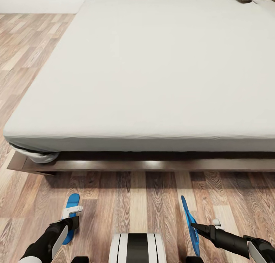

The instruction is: In the bedroom, move the book from the bed onto either nightstand, and place the two sandals side by side next to the bed.

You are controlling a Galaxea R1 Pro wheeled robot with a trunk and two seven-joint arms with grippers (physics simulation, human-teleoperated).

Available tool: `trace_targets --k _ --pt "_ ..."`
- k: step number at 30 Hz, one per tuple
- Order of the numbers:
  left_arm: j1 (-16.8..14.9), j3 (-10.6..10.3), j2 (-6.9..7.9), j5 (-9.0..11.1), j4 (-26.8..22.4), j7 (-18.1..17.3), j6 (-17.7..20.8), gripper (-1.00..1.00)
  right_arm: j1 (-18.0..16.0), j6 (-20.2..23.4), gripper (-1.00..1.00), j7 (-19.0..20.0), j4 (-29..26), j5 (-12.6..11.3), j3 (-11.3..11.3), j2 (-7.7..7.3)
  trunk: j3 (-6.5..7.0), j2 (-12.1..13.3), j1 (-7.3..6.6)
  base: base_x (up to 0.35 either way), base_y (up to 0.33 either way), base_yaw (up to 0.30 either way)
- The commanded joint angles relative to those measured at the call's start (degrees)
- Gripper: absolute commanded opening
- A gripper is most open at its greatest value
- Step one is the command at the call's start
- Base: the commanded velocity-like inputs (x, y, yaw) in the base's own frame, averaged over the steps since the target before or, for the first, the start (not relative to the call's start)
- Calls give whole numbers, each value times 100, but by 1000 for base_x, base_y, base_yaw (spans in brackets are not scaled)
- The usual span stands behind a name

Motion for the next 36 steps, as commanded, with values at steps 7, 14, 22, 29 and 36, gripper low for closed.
trace_targets --k 7,14,22,29,36 --pt "1 -5 0 60 -11 30 30 -100 -1 54 -100 3 0 -27 -3 -1 -3 -1 -1 0 0 0" --pt "1 -5 0 60 -11 30 31 -100 -1 53 -100 3 0 -27 -3 -1 -92 -7 9 0 0 0" --pt "1 -5 0 60 -11 30 29 -100 -1 53 -100 3 0 -27 -3 -1 -92 -7 9 0 0 0" --pt "1 -5 0 60 -11 30 29 -100 -1 51 -100 3 0 -27 -3 -1 -92 -7 9 0 0 0" --pt "1 -5 0 60 -11 30 29 -100 -1 49 -100 3 1 -27 -3 -1 -92 -7 9 0 0 0"
